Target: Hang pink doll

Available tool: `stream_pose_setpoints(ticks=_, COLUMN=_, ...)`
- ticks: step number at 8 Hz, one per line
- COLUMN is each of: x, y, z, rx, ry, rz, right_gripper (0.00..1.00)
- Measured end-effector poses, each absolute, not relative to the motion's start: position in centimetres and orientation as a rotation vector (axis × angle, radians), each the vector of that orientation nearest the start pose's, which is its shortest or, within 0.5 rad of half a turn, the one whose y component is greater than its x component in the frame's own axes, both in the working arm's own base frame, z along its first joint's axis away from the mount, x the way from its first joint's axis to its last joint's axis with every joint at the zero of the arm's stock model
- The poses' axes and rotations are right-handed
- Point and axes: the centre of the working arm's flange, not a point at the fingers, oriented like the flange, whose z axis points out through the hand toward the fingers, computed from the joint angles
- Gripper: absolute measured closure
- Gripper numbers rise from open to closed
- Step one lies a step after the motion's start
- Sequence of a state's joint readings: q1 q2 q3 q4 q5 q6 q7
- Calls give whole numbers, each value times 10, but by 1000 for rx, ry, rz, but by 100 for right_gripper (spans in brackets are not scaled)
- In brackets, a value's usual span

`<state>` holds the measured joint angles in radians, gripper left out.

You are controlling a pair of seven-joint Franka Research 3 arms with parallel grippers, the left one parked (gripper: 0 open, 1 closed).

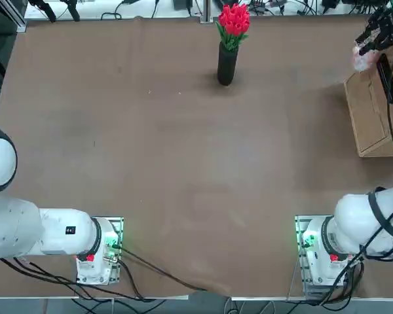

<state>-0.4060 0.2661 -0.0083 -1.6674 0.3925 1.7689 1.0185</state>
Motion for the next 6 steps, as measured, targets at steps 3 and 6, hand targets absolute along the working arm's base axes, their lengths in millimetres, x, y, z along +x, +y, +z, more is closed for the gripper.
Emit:
stream_pose_setpoints(ticks=3, x=593, y=-196, z=483, rx=-2125, ry=1816, rz=272, right_gripper=0)
stream_pose_setpoints(ticks=6, x=610, y=-115, z=553, rx=-2582, ry=1455, rz=78, right_gripper=0)
